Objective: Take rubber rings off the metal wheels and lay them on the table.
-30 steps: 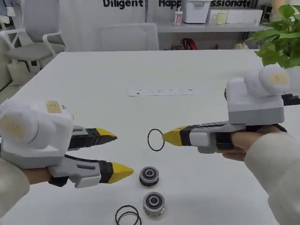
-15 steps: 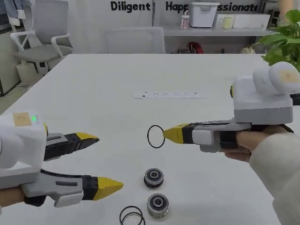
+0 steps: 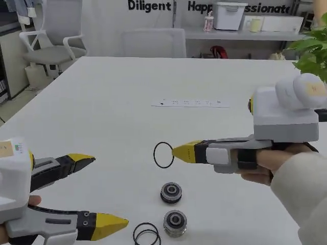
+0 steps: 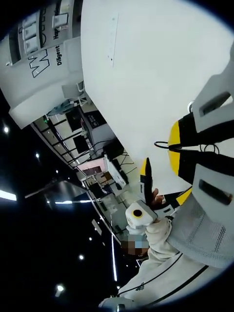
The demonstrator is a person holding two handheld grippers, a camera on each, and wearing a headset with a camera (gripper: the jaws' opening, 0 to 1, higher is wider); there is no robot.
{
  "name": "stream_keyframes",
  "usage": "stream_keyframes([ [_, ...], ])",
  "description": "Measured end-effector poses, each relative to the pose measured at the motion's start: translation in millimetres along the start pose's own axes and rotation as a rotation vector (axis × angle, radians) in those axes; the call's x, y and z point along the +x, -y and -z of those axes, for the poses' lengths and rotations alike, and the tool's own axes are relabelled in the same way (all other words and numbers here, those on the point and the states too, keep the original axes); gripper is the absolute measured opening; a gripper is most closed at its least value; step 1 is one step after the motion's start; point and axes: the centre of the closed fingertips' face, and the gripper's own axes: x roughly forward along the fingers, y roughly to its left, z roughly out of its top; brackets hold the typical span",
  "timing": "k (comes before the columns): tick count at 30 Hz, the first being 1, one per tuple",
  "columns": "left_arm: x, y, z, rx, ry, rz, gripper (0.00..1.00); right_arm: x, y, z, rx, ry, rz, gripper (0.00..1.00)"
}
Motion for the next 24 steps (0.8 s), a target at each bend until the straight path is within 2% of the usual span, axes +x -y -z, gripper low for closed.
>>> stream_keyframes([
  [5,0.2,1.0,0.8,-0.012,-0.001,0.004,0.89,1.7,-3.2,3.1,0.003,-0.011,-0.013,0.00],
  [11,2.2,2.9,8.8,-0.001,-0.035,0.002,0.99,7.4,-8.2,11.4,0.005,-0.036,-0.033,0.00],
  [24,4.8,11.9,17.6,-0.001,-0.074,0.039,1.00,19.8,-18.7,36.4,0.001,-0.118,-0.077,0.00],
])
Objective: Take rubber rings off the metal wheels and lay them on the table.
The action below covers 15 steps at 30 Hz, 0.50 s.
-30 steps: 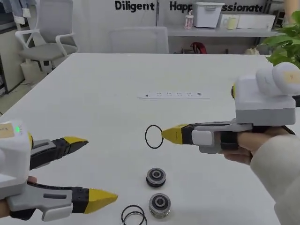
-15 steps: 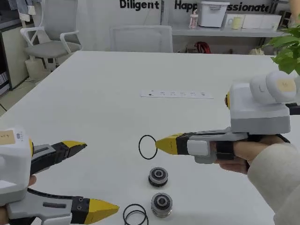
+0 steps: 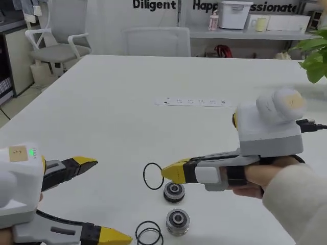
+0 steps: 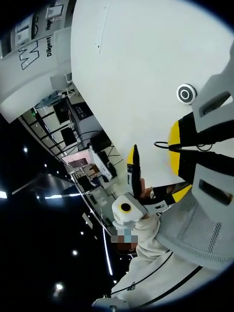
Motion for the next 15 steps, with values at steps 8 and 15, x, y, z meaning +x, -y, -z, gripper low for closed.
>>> stream_keyframes([
  [8,1.4,2.9,5.2,-0.001,-0.019,0.015,1.00,6.7,0.0,15.3,0.008,-0.045,-0.009,0.00],
  [15,2.0,4.3,6.7,-0.001,-0.024,0.023,1.00,9.1,7.0,26.6,0.036,-0.072,-0.004,0.00],
])
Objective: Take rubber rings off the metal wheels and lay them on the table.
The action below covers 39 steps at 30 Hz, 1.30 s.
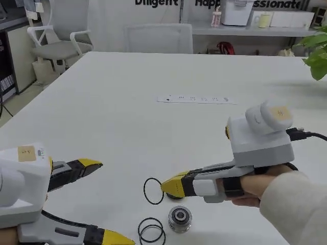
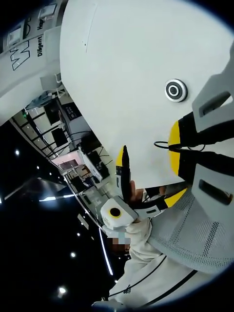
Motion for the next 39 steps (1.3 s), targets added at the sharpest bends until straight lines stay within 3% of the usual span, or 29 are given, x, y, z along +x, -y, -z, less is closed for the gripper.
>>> stream_keyframes([
  [11,1.6,4.5,1.9,0.010,-0.013,0.021,1.00,13.4,-0.1,26.1,-0.016,-0.098,-0.017,0.00],
  [29,3.0,7.8,5.5,0.016,-0.031,0.036,1.00,19.5,3.5,40.7,-0.036,-0.145,-0.003,0.00],
  [39,3.9,8.9,9.1,0.007,-0.043,0.044,1.00,25.3,3.2,56.5,-0.046,-0.198,-0.011,0.00],
])
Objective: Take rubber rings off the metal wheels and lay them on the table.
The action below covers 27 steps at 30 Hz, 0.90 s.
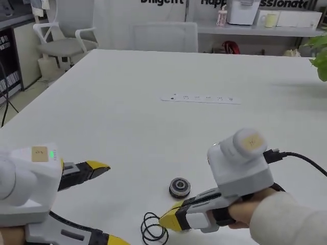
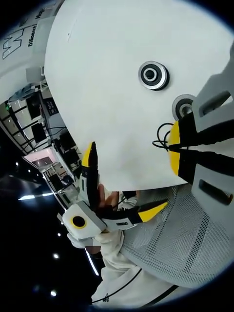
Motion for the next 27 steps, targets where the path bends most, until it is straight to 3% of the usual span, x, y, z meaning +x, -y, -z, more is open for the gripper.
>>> stream_keyframes([
  [27,0.7,1.1,2.4,-0.007,-0.008,0.005,1.00,-6.0,22.1,-3.7,-0.036,0.016,0.092,0.03],
])
